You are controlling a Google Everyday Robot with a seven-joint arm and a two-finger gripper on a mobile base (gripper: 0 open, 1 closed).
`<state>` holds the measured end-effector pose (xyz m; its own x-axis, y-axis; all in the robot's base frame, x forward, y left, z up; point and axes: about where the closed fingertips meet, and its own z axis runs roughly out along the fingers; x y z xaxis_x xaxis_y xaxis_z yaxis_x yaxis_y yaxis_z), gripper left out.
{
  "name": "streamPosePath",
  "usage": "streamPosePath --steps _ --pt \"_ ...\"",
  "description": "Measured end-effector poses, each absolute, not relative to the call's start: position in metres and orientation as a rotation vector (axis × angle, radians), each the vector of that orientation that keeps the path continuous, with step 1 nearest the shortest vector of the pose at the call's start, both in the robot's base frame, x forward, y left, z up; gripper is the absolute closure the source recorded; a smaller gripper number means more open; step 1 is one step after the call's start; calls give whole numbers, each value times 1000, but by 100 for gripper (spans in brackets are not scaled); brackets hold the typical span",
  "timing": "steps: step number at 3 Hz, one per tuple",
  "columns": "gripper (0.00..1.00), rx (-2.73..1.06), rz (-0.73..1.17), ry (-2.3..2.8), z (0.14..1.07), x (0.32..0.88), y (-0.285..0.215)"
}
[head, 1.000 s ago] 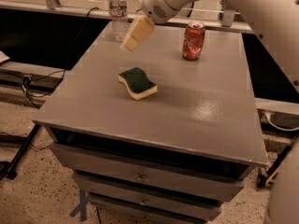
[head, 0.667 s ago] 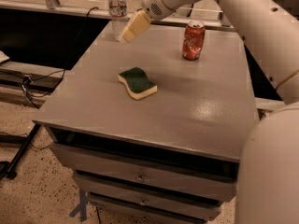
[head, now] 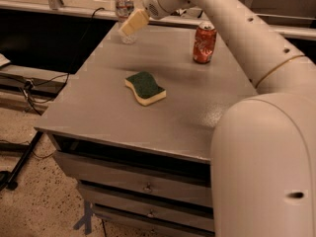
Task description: Move water bottle near coke can
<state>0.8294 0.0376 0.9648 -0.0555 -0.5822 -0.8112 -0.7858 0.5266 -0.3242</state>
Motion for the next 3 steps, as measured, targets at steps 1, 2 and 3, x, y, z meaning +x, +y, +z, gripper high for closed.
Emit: streamPosePath --steps 1,2,3 --pt "0 -1075 209 1756 955 860 57" --pt "0 -1004 208 1758 943 886 78" --pt "0 -924 249 1756 934 906 91"
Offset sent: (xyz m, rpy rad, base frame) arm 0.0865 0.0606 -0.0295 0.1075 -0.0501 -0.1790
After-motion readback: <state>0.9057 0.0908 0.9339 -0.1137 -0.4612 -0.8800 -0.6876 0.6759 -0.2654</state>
